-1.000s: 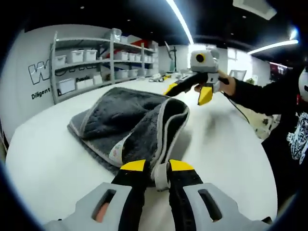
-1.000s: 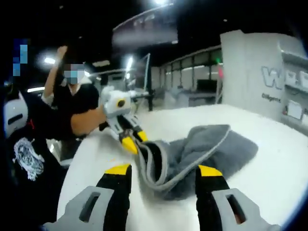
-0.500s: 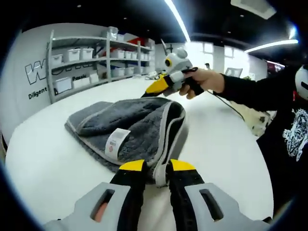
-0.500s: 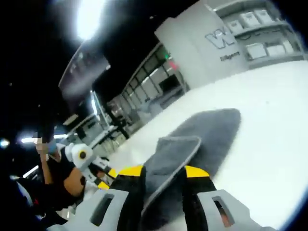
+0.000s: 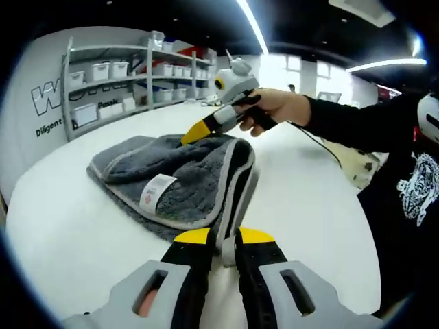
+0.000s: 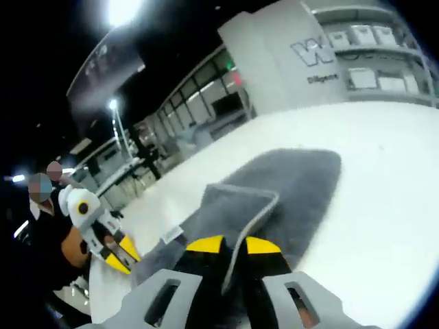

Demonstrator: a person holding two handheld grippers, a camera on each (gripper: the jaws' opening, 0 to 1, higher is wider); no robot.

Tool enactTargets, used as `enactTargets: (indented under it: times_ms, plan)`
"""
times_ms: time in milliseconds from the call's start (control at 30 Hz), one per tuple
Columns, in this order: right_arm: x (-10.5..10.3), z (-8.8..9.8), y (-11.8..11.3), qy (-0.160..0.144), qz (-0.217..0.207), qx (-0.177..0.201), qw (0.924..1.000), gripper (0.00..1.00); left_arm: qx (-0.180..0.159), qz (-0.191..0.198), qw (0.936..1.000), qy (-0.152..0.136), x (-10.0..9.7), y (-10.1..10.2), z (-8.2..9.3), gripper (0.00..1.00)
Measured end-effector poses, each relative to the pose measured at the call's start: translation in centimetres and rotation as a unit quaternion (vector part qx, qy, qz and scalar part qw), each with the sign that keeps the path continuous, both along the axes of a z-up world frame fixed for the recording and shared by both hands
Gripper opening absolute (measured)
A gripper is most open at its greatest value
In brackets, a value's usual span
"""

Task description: Open the folded towel by lifting each exposed corner and separating the folded layers until the towel lies flat within the target outline without major curled edges

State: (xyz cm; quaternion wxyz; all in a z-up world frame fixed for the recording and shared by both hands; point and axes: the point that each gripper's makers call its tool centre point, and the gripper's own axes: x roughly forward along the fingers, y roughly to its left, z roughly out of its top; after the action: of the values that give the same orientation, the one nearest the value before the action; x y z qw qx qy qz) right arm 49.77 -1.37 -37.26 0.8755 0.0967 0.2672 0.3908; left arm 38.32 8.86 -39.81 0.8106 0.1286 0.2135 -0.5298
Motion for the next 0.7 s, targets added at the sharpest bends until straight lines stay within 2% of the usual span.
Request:
enactTargets:
  times_ms: [100, 300, 333, 467, 567, 633, 667, 700]
  plan:
    - [-0.9, 0.9, 0.8, -0.025, 0.02, -0.009, 0.9995, 0.0, 0.004, -0.004, 1.0, -0.005, -0.4, 0.3, 0.2, 0.13]
    - [-1.6, 1.5, 1.3, -0.041, 0.035, -0.024, 0.9983, 0.0, -0.025, 0.002, 0.9997, 0.006, -0.3, 0.9, 1.4, 0.2]
    - [-2.0, 1.9, 1.6, -0.061, 0.044, -0.034, 0.9966, 0.0, -0.036, 0.02, 0.9991, 0.003, 0.3, 1.6, 2.1, 0.21]
    - [-3.2, 2.7, 2.7, -0.097, 0.078, -0.041, 0.9914, 0.0, -0.052, 0.052, 0.9972, -0.015, 1.3, 2.7, 3.3, 0.3]
    - [-4.6, 3.5, 3.9, -0.141, 0.116, -0.059, 0.9814, 0.0, -0.051, 0.063, 0.9967, -0.012, 1.5, 3.4, 3.4, 0.3]
    - [-5.5, 3.4, 4.4, -0.174, 0.137, -0.098, 0.9704, 0.0, -0.05, 0.072, 0.9961, -0.011, 1.7, 3.7, 3.2, 0.32]
    - [-6.1, 3.1, 4.9, -0.194, 0.153, -0.123, 0.9611, 0.0, -0.05, 0.076, 0.9958, -0.01, 1.8, 3.9, 3.1, 0.33]
    - [-6.2, 3.0, 5.0, -0.197, 0.156, -0.128, 0.9595, 0.0, -0.05, 0.078, 0.9957, -0.009, 1.8, 3.9, 2.9, 0.34]
